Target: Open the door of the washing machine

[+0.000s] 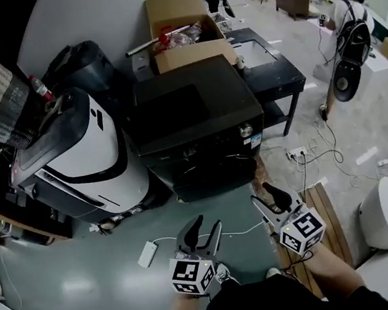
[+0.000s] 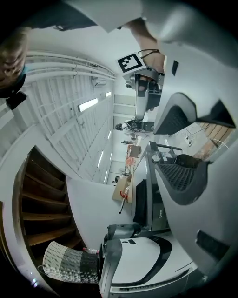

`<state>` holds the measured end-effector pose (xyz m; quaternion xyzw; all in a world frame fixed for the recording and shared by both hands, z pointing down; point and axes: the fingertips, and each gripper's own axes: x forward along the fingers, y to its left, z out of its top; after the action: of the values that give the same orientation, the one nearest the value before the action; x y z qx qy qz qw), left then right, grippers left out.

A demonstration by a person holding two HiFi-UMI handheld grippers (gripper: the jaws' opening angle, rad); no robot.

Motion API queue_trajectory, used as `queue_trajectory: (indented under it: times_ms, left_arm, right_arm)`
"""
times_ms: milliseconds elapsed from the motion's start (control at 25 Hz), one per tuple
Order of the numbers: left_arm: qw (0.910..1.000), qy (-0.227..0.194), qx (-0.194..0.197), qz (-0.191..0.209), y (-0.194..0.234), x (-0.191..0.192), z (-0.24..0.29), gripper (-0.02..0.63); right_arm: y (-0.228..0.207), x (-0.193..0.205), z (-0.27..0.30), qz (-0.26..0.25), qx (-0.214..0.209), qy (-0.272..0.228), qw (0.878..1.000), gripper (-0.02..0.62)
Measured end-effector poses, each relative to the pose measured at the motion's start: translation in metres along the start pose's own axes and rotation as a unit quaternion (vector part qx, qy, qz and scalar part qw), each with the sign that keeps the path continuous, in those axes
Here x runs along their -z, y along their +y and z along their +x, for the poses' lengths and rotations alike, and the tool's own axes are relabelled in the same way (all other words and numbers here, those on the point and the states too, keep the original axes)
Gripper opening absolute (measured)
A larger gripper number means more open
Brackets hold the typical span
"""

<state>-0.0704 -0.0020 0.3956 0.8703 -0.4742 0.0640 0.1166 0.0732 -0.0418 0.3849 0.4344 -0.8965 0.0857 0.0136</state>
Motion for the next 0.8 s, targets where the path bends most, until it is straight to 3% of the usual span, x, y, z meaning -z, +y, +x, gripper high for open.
queue_trajectory:
  times_ms: [480, 800]
  left_arm:
    - [0.9994, 0.002, 0.034, -0.003, 0.092, -0.003, -0.006, 0.201]
    - [0.9979, -0.01, 0.064, 0.001, 0.122, -0.007, 0.0, 0.201]
  right_arm:
    - [0.02, 0.005, 0.075, 0.003, 0.054, 0.005, 0.999, 0.195]
    - [0.02, 0.02, 0.1, 0.008, 0.083, 0.02, 0.996, 0.202]
